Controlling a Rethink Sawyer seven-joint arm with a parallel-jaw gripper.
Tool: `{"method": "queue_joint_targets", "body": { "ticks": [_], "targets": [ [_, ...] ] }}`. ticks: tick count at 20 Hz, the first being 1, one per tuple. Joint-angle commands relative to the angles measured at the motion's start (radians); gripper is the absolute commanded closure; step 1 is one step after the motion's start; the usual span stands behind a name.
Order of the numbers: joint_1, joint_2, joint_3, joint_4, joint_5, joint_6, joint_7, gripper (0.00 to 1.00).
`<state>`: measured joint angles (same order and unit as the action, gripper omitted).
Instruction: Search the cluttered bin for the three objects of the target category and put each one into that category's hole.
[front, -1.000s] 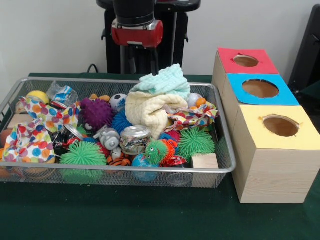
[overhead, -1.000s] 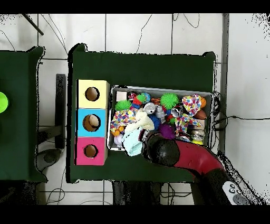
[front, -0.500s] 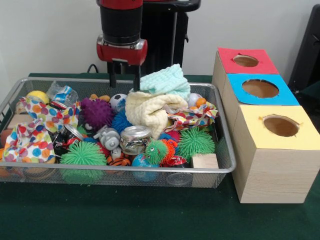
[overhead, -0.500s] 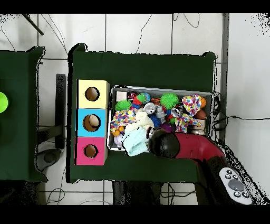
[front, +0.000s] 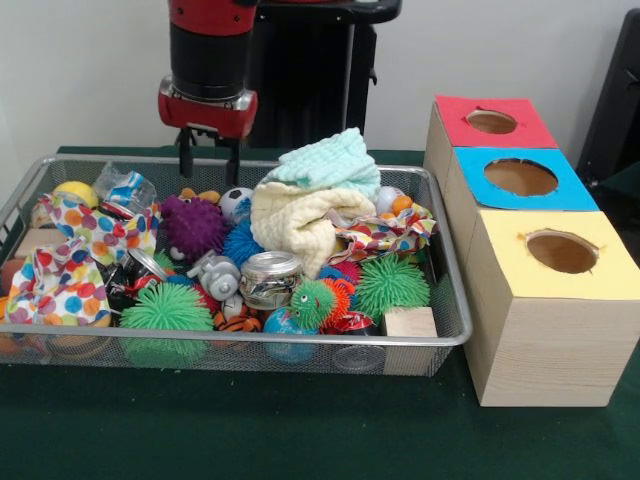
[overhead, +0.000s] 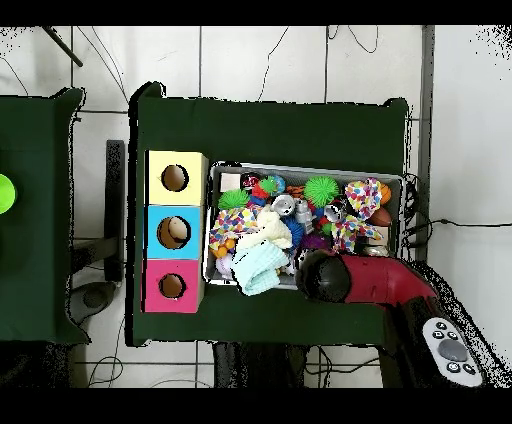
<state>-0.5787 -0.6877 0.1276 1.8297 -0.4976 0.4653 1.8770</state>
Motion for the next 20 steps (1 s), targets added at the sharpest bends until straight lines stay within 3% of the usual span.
{"method": "queue_joint_targets", "body": {
  "ticks": [1,8,20],
  "targets": [
    [-0.032,-0.017,-0.017,-0.086,-0.065,0.175,-0.126,0.00],
    [-0.072,-0.044,0.004,-0.078,-0.070,0.219,-0.160,0.00],
    [-0.132,0.048,0.043,-0.097,-0.162,0.010,-0.085,0.00]
  ]
}}
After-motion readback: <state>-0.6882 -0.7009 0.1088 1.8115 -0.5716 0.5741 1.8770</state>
